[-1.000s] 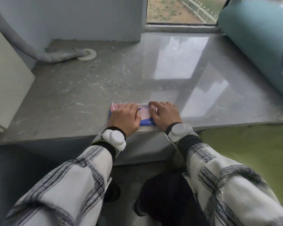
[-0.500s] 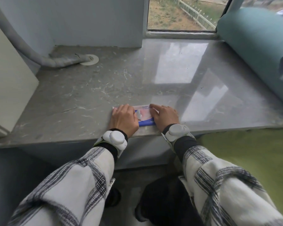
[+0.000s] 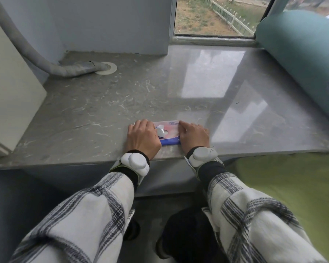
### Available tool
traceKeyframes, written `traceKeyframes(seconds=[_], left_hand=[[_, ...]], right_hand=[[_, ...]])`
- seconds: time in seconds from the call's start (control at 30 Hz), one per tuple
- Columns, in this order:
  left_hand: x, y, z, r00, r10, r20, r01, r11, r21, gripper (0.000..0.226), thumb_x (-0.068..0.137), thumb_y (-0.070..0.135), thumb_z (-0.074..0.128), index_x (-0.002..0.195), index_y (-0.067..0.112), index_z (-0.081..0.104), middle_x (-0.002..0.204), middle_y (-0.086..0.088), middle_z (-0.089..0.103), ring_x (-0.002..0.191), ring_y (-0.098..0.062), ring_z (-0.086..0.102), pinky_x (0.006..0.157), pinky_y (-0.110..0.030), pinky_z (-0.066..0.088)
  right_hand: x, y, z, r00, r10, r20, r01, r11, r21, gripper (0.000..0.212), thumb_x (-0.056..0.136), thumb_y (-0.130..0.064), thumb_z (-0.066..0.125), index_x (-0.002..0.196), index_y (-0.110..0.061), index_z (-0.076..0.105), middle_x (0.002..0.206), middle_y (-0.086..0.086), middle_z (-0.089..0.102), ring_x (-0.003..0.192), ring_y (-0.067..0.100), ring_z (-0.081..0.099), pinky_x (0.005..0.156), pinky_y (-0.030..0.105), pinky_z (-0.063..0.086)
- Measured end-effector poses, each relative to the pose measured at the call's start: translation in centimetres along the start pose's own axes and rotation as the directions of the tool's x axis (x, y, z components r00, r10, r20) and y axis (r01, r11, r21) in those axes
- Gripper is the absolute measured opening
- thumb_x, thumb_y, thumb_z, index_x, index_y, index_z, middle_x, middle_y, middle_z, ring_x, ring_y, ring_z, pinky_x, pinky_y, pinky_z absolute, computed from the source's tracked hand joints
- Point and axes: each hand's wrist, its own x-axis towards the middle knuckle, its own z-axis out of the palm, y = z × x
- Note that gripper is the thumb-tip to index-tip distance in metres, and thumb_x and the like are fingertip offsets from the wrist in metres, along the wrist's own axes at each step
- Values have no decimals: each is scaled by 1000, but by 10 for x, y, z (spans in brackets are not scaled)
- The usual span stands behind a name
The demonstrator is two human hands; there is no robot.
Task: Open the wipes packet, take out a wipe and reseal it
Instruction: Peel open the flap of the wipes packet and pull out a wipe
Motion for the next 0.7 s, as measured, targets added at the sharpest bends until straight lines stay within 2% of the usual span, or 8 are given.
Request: traceKeyframes(seconds=[0.1,0.3,0.47,0.6,0.7], left_hand=[[0,1,-2,999,-31,-14,31,999,-11,9,75,12,49,69,6,52,69,-17,59,65,-33,51,61,-40,39],[-1,0,-5,994,-83,-73,72,988,-139,9,75,8,48,71,4,55,66,-18,60,60,-33,52,59,-37,41],[-2,2,-9,990,-56,-131,35,987,-160,9,77,6,51,68,5,52,60,-17,58,55,-33,51,55,-35,41],[-2,1,-7,990,-40,-133,18,987,-160,18,81,14,39,70,6,52,62,-16,58,58,-32,51,56,-35,40],[-3,1,-7,992,-15,-123,-6,986,-170,13,80,10,47,73,5,55,65,-16,59,61,-32,52,58,-36,42]], right_hand=[[-1,-1,0,1000,13,-26,-14,1000,-7,32,97,-28,33,120,-27,56,104,11,67,98,33,55,89,41,35],[-2,0,1,995,67,-70,-67,998,4,32,97,-31,33,117,-30,57,104,8,69,98,32,56,90,43,34],[-2,0,3,986,116,-119,-112,993,35,30,96,-28,35,115,-28,59,104,9,70,98,32,57,90,43,34],[-2,0,4,980,123,-153,-117,992,49,30,96,-28,34,112,-25,59,102,10,70,94,33,57,88,43,35],[-3,0,4,981,117,-152,-108,992,65,29,96,-26,35,112,-24,59,102,10,69,94,33,56,88,42,34]])
